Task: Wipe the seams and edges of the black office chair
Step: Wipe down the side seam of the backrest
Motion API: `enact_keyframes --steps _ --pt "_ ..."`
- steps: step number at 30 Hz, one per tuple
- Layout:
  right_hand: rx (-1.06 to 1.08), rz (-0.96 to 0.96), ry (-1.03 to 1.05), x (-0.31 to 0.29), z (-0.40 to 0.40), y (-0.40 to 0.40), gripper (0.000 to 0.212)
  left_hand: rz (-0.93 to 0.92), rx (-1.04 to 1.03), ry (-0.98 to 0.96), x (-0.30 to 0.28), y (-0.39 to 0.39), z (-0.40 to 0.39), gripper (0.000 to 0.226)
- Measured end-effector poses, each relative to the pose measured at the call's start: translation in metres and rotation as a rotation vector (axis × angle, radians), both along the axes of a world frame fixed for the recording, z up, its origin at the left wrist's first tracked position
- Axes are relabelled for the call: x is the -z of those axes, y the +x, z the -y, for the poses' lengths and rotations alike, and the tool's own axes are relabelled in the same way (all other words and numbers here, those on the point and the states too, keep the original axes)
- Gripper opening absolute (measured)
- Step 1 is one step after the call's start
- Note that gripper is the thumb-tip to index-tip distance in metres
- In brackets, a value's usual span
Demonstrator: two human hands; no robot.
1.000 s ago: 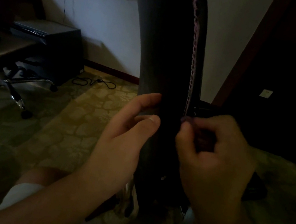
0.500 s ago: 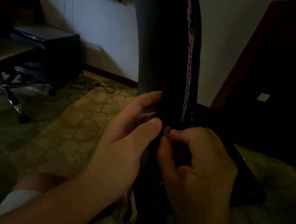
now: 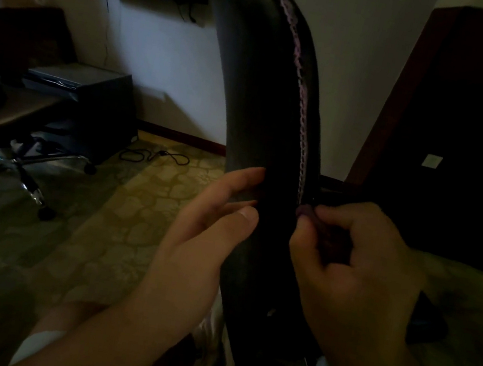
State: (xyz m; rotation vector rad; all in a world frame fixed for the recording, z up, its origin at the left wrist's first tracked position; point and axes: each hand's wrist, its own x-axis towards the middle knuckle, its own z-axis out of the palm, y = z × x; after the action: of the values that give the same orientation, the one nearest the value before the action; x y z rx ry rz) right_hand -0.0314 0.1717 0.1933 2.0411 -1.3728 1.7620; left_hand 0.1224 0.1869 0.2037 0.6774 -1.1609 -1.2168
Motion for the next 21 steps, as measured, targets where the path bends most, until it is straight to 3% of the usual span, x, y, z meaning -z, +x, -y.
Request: enact_keyframes --steps 6,10,14,18,21 --pt "-0.07 -0.111 0.021 0.001 -0.004 0.003 0.018 0.0 -0.049 -0.033 -0.002 0.001 0.0 0.053" --pt "-0.006 0.108 0.101 -0.007 -0.003 0.0 0.02 -0.024 -0.032 -0.049 -0.004 -0.001 -0.001 0.052" --pt "-0.051 -0.12 0.05 -0.005 -0.009 0.008 0.02 -0.012 -0.031 -0.045 -0.008 -0.002 -0.001 0.054" --pt "0.026 0.058 0.082 -0.014 -0.001 -0.004 0.011 -0.006 -0.026 -0.042 -0.009 -0.002 0.0 0.052" --pt "-0.047 -0.123 0.025 -0.012 -0.008 0.006 0.013 0.0 -0.025 -0.044 -0.009 -0.001 -0.001 0.053"
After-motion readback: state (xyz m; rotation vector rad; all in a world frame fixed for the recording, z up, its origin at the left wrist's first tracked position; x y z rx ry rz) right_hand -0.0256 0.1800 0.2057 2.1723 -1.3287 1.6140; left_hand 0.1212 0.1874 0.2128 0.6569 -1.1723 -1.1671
